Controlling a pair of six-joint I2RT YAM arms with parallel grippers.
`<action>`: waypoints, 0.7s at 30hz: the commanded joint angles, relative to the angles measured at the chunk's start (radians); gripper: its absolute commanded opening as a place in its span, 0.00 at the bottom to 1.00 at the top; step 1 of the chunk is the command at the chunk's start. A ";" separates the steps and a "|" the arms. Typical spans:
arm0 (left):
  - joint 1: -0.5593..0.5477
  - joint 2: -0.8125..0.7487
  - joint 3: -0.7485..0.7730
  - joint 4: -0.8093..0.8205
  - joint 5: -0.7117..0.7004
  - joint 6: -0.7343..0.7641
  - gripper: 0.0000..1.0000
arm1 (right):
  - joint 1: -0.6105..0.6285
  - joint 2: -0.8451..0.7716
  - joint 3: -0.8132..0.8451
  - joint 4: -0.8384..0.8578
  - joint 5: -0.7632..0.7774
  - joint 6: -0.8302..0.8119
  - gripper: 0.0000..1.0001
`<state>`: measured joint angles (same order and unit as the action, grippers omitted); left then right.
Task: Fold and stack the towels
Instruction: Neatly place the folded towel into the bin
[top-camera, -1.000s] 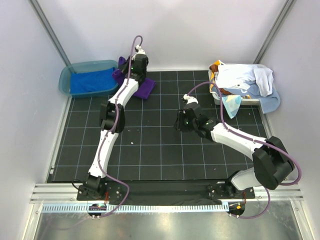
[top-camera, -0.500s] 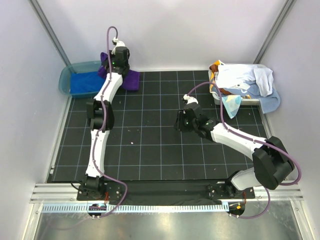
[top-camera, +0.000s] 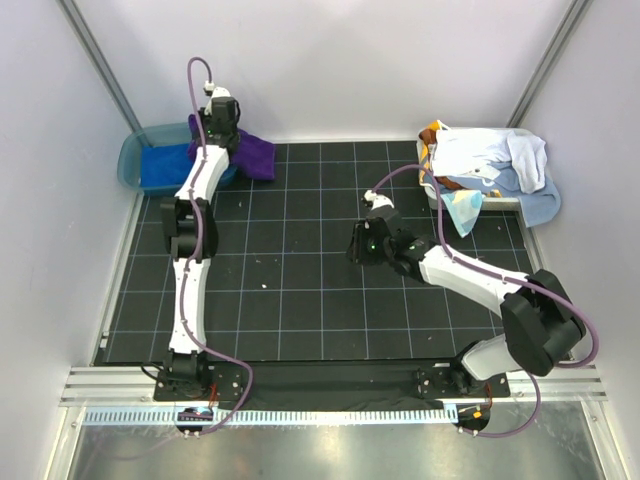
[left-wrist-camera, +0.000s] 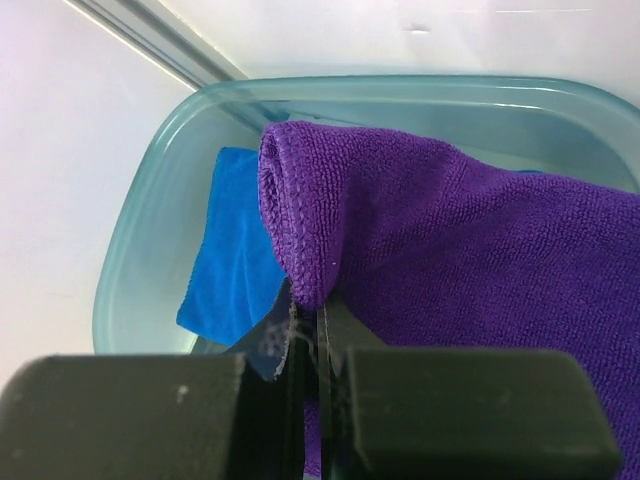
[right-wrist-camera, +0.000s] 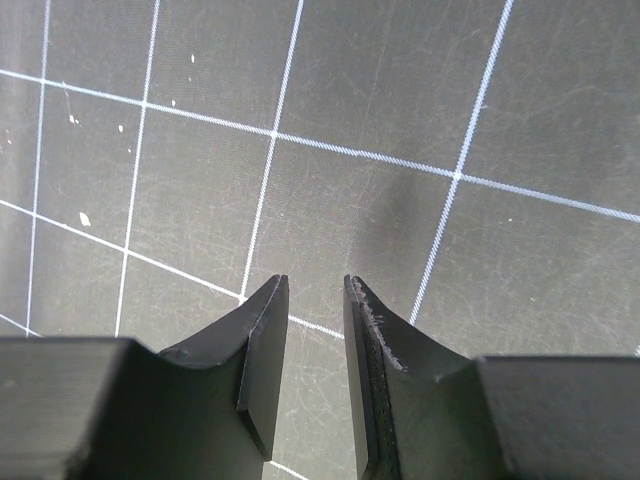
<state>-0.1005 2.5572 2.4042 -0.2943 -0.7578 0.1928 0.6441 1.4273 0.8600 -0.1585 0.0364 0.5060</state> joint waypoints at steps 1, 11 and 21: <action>0.051 -0.080 -0.005 0.011 0.023 -0.050 0.00 | -0.001 0.031 0.011 0.051 -0.023 -0.007 0.36; 0.130 -0.055 -0.017 0.032 0.095 -0.096 0.00 | 0.000 0.059 0.025 0.054 -0.023 -0.015 0.36; 0.182 -0.032 -0.011 0.052 0.147 -0.116 0.00 | 0.003 0.090 0.040 0.062 -0.023 -0.017 0.35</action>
<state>0.0547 2.5568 2.3821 -0.3027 -0.6231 0.1013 0.6441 1.5078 0.8600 -0.1413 0.0135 0.5018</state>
